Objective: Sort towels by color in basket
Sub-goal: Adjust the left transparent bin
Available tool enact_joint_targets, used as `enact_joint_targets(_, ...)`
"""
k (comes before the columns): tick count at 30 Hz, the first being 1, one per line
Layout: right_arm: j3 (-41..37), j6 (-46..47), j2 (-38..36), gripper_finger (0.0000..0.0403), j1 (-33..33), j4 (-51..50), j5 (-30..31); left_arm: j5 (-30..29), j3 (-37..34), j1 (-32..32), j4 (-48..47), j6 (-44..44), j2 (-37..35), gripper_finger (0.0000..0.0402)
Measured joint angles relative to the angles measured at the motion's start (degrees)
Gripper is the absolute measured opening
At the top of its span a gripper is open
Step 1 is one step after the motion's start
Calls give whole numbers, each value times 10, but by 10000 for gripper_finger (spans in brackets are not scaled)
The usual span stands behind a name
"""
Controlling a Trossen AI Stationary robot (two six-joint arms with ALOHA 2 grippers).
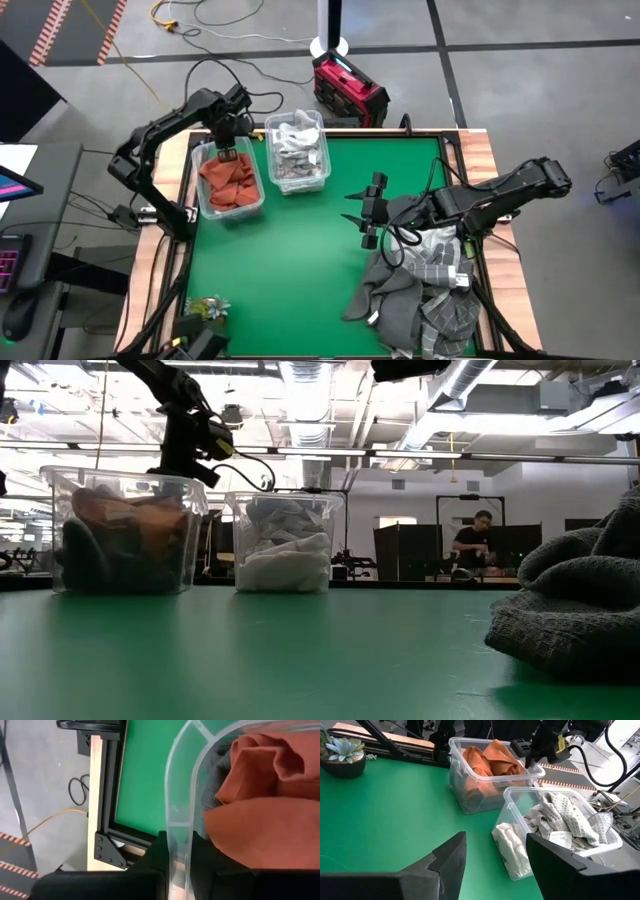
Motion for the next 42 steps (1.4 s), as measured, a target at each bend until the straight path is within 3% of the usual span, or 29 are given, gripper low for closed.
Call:
enact_joint_targets(17, 0, 0, 0, 234, 0, 0, 0, -32, -2, -41, 81, 78, 1, 46)
enact_joint_targets(25, 0, 0, 0, 234, 0, 0, 0, -91, -2, -30, 176, 101, 1, 50)
enact_joint_targets(42, 0, -3, 0, 234, 0, 0, 0, -100, -1, -1, 288, 137, 1, 69)
